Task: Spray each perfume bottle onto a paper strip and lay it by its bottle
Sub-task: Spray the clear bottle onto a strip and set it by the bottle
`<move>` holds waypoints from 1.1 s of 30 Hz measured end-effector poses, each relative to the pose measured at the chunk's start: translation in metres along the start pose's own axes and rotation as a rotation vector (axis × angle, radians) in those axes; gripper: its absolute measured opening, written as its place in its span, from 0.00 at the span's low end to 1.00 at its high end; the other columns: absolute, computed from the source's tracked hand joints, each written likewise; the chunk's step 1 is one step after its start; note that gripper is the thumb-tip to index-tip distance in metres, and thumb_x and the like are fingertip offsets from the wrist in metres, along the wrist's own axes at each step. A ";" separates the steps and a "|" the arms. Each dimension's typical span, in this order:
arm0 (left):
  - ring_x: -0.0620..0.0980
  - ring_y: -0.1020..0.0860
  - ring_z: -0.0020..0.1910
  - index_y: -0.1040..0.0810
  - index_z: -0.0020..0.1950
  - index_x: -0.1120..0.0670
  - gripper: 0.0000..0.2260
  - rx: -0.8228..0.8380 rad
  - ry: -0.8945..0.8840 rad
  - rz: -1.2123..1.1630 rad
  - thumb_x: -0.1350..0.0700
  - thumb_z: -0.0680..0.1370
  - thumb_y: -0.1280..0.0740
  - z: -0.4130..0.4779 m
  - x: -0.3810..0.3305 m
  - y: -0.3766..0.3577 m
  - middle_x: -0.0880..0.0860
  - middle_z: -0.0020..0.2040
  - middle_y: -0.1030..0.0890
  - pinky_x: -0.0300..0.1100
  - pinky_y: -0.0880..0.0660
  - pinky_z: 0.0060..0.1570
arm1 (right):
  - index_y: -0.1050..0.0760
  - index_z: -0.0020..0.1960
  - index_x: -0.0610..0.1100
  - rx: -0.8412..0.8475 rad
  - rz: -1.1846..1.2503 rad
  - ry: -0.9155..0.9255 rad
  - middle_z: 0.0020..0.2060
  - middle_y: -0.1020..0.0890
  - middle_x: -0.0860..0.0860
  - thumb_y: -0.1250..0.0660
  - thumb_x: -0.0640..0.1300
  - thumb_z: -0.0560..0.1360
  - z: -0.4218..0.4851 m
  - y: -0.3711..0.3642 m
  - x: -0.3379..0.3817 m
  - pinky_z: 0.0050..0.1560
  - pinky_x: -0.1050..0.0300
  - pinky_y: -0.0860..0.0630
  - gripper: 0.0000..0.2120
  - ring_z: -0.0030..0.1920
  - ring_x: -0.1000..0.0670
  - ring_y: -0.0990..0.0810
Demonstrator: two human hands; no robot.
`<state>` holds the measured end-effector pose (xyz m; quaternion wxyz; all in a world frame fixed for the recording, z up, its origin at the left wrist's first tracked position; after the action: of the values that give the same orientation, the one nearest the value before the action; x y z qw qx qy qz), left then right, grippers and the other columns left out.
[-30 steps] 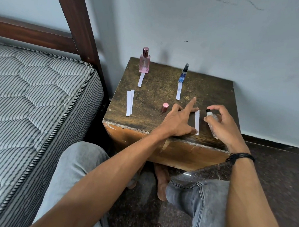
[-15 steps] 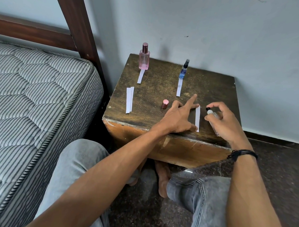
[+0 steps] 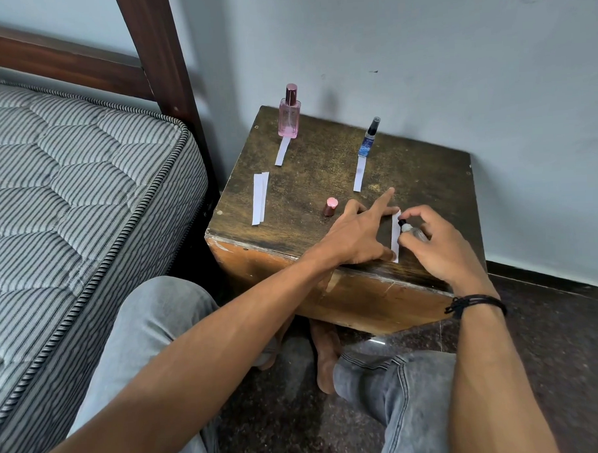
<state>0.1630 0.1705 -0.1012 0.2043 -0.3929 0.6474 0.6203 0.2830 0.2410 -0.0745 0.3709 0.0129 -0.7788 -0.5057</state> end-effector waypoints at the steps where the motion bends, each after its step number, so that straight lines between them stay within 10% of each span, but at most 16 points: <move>1: 0.44 0.41 0.59 0.57 0.82 0.44 0.54 -0.001 0.003 -0.002 0.50 0.68 0.22 0.000 0.000 0.000 0.36 0.73 0.31 0.45 0.34 0.65 | 0.29 0.56 0.69 -0.004 0.001 0.001 0.42 0.18 0.54 0.35 0.54 0.77 0.000 0.000 0.000 0.44 0.46 0.23 0.12 0.40 0.47 0.19; 33: 0.44 0.40 0.58 0.56 0.81 0.43 0.54 -0.001 0.011 -0.042 0.51 0.67 0.23 0.000 0.001 0.001 0.35 0.73 0.30 0.43 0.34 0.63 | 0.28 0.54 0.65 -0.011 0.094 -0.001 0.42 0.16 0.45 0.28 0.57 0.73 0.003 0.001 -0.006 0.47 0.46 0.22 0.13 0.47 0.42 0.17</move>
<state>0.1618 0.1704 -0.1013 0.2134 -0.4097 0.6399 0.6141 0.2860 0.2463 -0.0774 0.3939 -0.0262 -0.7760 -0.4920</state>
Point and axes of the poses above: each hand's wrist, its own z-axis towards the middle knuckle, its own y-axis out of the back of the hand, x = y × z, the point moved 10 cm from there along z, towards the middle knuckle
